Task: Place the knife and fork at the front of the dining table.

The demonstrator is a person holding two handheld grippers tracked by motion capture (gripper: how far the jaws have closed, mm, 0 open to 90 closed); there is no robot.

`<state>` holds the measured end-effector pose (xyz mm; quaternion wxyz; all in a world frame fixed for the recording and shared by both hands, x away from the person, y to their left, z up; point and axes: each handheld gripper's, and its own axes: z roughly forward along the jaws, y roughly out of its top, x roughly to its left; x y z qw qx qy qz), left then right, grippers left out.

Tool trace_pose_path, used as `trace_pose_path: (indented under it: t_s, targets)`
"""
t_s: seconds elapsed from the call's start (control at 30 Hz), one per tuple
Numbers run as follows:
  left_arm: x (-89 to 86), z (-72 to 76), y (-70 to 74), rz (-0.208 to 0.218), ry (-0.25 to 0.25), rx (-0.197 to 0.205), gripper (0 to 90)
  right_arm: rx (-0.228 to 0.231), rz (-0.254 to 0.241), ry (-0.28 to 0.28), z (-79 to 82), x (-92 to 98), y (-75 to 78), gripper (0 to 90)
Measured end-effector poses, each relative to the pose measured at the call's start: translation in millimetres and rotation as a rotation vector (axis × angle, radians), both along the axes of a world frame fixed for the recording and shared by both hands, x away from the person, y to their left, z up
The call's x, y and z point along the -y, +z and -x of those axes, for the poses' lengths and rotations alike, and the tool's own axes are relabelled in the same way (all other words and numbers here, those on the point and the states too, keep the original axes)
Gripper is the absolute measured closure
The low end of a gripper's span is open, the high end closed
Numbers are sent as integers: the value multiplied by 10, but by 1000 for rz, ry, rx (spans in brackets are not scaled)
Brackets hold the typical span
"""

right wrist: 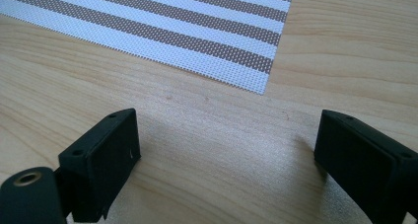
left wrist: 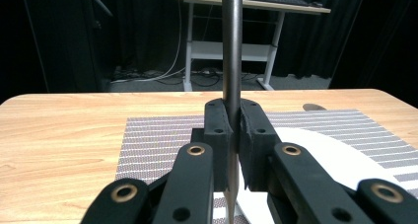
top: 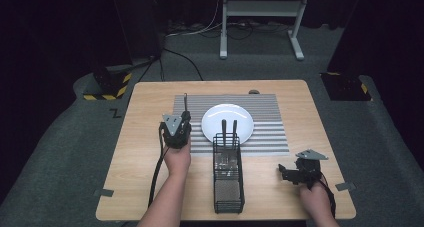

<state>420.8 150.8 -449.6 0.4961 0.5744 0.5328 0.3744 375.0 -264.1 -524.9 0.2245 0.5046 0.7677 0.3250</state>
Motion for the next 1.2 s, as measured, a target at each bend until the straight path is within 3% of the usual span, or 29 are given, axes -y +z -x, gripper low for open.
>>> trace_pose_path:
  t_s: [0.57,1.2]
  targets:
    - [71,-253,-71,-8,19,-46,832,0,0,-1,1,-1,0,98]
    - [19,-563,-209,48,37,-128,830,0,0,0,0,0,0,98]
